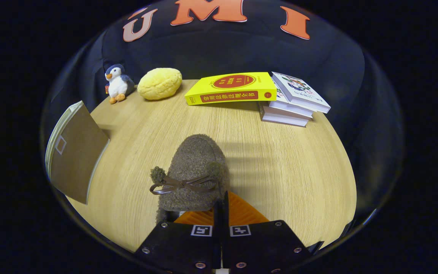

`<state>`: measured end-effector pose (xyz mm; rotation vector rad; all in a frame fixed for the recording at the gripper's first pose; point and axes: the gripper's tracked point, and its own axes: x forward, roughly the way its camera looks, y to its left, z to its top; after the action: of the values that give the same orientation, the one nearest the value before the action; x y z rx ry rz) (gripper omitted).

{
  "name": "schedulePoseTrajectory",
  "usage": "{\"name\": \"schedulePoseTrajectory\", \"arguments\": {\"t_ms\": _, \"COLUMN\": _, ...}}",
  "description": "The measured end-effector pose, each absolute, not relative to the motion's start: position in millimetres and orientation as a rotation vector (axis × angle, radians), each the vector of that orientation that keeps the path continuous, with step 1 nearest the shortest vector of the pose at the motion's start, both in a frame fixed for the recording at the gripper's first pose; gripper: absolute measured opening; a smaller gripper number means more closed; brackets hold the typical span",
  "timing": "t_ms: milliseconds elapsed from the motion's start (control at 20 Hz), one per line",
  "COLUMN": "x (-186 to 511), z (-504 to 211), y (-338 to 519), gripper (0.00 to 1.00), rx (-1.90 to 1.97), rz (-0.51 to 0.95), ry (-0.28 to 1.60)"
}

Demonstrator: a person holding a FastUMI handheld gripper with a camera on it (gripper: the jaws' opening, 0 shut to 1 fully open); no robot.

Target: Open the storage box then place both shoes into the box .Put the left shoe in first, then the right shoe, with the right side of both shoes facing outward in a uniform manner.

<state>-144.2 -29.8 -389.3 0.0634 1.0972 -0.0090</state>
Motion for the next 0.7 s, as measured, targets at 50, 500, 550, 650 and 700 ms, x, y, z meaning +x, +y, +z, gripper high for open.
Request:
{"name": "schedulePoseTrajectory", "arguments": {"t_ms": 50, "x": -143.9, "z": -379.0, "y": -23.7, "gripper": 0.02, "rx": 0.067, "rz": -0.017, "ry": 1.097}}
{"name": "schedulePoseTrajectory", "arguments": {"t_ms": 500, "x": -115.8, "z": -295.1, "y": 73.8, "gripper": 0.03, "rx": 0.187, "rz": -0.005, "ry": 1.087}}
{"name": "schedulePoseTrajectory", "arguments": {"t_ms": 550, "x": -109.8, "z": -289.6, "y": 87.7, "gripper": 0.02, "rx": 0.195, "rz": 0.005, "ry": 1.089}}
{"name": "schedulePoseTrajectory", "arguments": {"t_ms": 650, "x": -101.0, "z": -276.4, "y": 114.5, "gripper": 0.03, "rx": 0.203, "rz": 0.029, "ry": 1.094}}
{"name": "schedulePoseTrajectory", "arguments": {"t_ms": 700, "x": -96.2, "z": -268.6, "y": 128.5, "gripper": 0.02, "rx": 0.203, "rz": 0.041, "ry": 1.09}}
